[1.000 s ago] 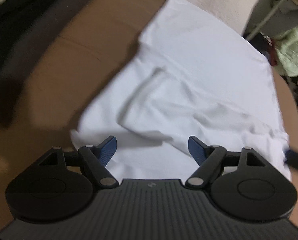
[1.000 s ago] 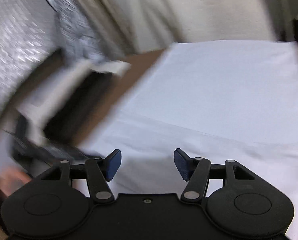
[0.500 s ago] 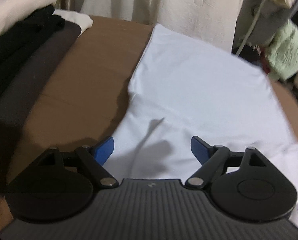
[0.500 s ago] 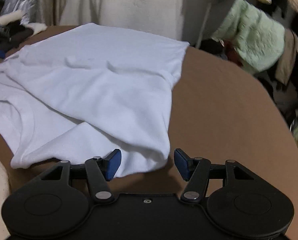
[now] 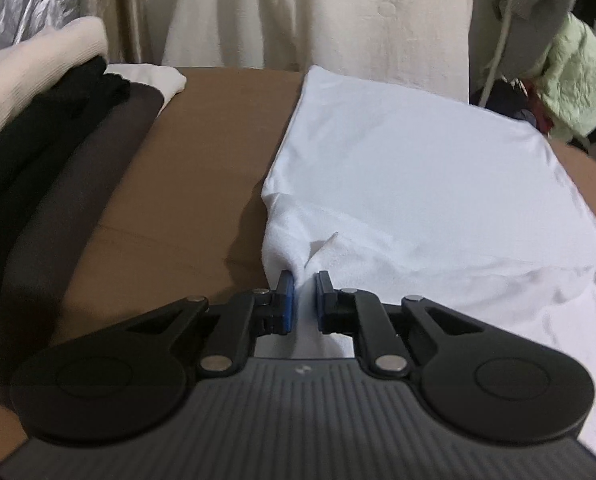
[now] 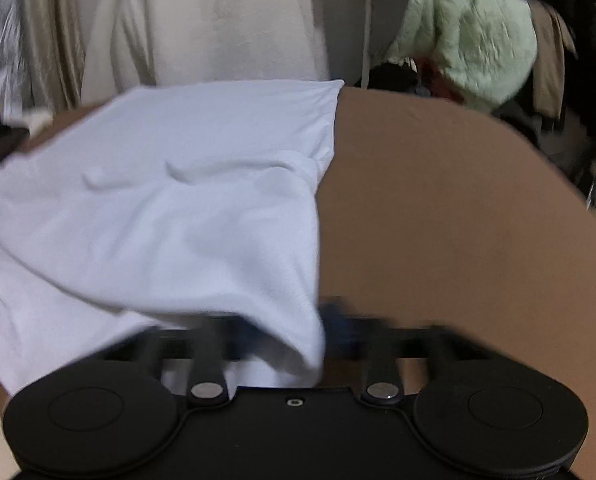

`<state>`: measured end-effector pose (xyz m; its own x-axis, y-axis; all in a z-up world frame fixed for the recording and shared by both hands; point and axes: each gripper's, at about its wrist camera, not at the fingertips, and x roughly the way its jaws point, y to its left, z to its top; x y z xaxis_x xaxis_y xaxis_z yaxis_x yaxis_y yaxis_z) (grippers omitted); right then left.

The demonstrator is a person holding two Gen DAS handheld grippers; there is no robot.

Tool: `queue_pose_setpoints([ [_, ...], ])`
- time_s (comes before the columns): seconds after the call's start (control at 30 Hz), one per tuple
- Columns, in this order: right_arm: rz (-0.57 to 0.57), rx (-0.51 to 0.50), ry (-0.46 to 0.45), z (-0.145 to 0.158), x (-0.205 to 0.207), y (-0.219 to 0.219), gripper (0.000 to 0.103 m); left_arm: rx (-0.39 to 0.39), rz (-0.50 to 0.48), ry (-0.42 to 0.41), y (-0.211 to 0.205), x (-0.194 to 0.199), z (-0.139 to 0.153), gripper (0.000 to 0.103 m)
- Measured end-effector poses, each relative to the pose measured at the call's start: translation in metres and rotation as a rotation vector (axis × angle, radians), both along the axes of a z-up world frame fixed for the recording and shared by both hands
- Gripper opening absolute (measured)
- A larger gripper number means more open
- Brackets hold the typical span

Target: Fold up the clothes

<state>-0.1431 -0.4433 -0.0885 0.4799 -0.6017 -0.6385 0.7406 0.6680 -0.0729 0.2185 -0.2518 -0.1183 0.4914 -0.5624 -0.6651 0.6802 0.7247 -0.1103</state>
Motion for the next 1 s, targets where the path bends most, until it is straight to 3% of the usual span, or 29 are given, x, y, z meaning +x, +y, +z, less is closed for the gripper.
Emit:
queue_pose_setpoints([
  [0.1, -0.018, -0.147, 0.033, 0.022, -0.014, 0.018, 0.001, -0.002, -0.004, 0.002, 0.002, 0.000, 0.005, 0.011],
  [0.23, 0.002, -0.018, 0.078, 0.005, -0.017, 0.005, 0.001, 0.081, 0.009, 0.052, -0.007, 0.007, -0.014, 0.012],
  [0.27, 0.008, -0.025, 0.098, -0.001, -0.015, 0.007, 0.001, 0.112, 0.009, 0.047, -0.010, 0.006, -0.020, 0.013],
  [0.37, 0.039, -0.080, 0.161, -0.008, -0.008, 0.016, 0.001, 0.169, 0.008, 0.003, -0.013, 0.003, -0.020, 0.029],
  [0.43, 0.028, -0.024, 0.158, -0.002, -0.010, 0.010, 0.003, 0.174, 0.063, 0.028, -0.006, 0.008, -0.016, 0.050],
  [0.47, 0.018, 0.019, 0.131, 0.003, -0.014, 0.007, 0.004, 0.162, 0.092, 0.053, -0.001, 0.011, -0.013, 0.052],
  [0.53, -0.004, 0.112, 0.055, 0.014, -0.025, 0.003, 0.028, 0.092, 0.137, 0.154, 0.016, 0.024, -0.004, 0.052],
  [0.6, 0.006, 0.135, -0.016, 0.024, -0.037, 0.009, 0.049, 0.056, 0.165, 0.172, 0.030, 0.026, 0.008, 0.050],
  [0.7, 0.057, 0.128, -0.059, 0.033, -0.030, 0.005, 0.052, 0.051, 0.154, 0.110, 0.041, 0.017, 0.025, 0.051],
  [0.8, 0.112, 0.119, -0.094, 0.041, -0.019, 0.000, 0.053, 0.028, 0.088, 0.112, 0.040, 0.005, 0.028, 0.052],
  [0.87, 0.148, 0.112, -0.117, 0.046, -0.012, -0.003, 0.053, 0.073, 0.057, 0.110, 0.029, -0.004, 0.020, 0.055],
  [1.0, 0.233, 0.105, -0.098, 0.039, 0.026, -0.021, 0.056, 0.252, 0.009, 0.084, 0.001, -0.016, -0.006, 0.057],
])
